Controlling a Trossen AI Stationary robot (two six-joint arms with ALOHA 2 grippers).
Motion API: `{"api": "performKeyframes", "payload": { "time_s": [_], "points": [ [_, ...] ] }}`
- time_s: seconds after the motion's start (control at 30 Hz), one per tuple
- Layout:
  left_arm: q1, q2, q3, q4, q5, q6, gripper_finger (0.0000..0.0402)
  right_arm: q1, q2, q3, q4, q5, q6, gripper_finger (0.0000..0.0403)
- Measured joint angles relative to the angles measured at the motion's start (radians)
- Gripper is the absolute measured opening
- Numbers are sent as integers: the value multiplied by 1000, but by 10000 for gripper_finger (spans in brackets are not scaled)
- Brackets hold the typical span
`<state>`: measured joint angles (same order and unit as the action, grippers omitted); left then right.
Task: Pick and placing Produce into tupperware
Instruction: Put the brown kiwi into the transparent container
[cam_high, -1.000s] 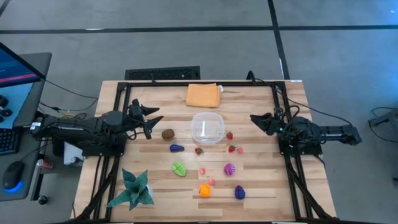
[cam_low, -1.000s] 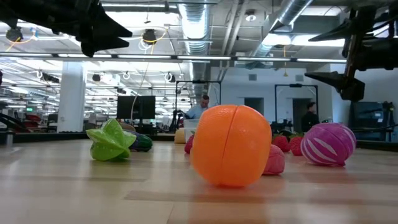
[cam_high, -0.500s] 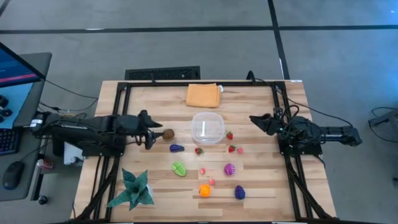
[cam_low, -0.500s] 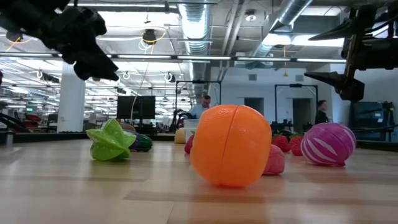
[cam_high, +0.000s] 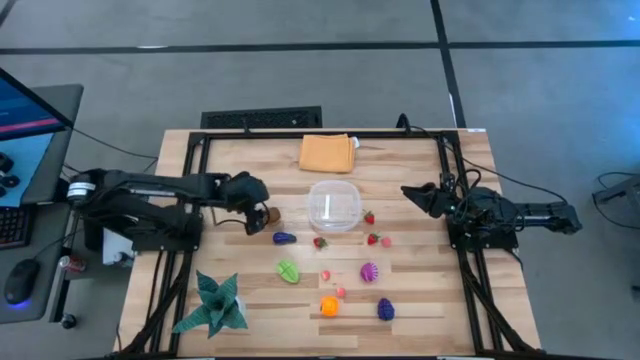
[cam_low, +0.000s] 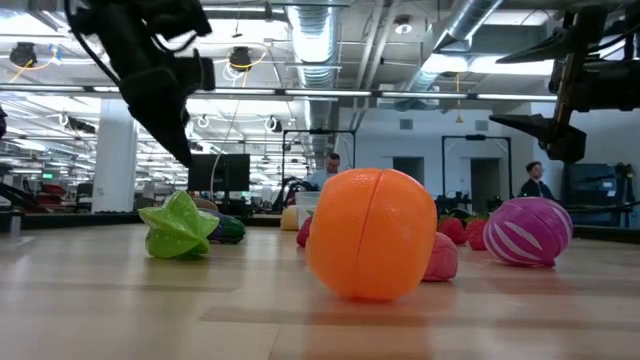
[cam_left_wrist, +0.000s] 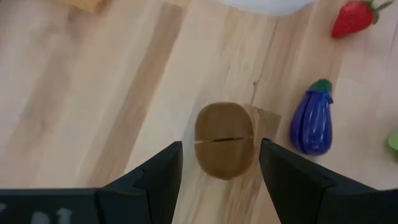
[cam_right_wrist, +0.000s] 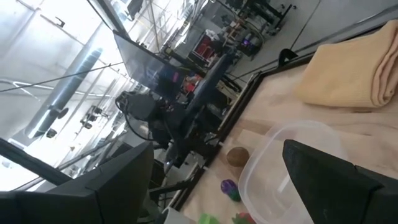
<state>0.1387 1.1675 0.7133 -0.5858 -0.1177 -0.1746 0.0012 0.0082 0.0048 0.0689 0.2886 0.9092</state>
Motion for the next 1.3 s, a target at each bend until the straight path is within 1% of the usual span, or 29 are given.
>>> {"api": "performKeyframes", "payload": {
  "time_s": [0.1,0.23,0.37,0.5,0.77,1.0,1.13,1.3],
  "points": [
    [25,60,27,2,36,24,210,10,0,0,0,0,0,381],
    [48,113,47,5,67,58,231,22,0,0,-1,0,0,381],
    [56,138,62,6,86,87,251,26,0,0,-1,0,0,381],
    [56,142,64,8,87,103,262,25,0,0,-2,0,-1,381],
    [86,148,64,1,91,94,264,23,0,0,-4,0,-3,381],
    [117,230,64,12,207,81,264,23,0,0,-4,0,-4,381],
    [117,257,64,30,213,74,264,23,0,0,-4,0,-2,381],
    [117,258,64,35,213,75,264,23,0,0,-4,0,-2,381]
  ]
}}
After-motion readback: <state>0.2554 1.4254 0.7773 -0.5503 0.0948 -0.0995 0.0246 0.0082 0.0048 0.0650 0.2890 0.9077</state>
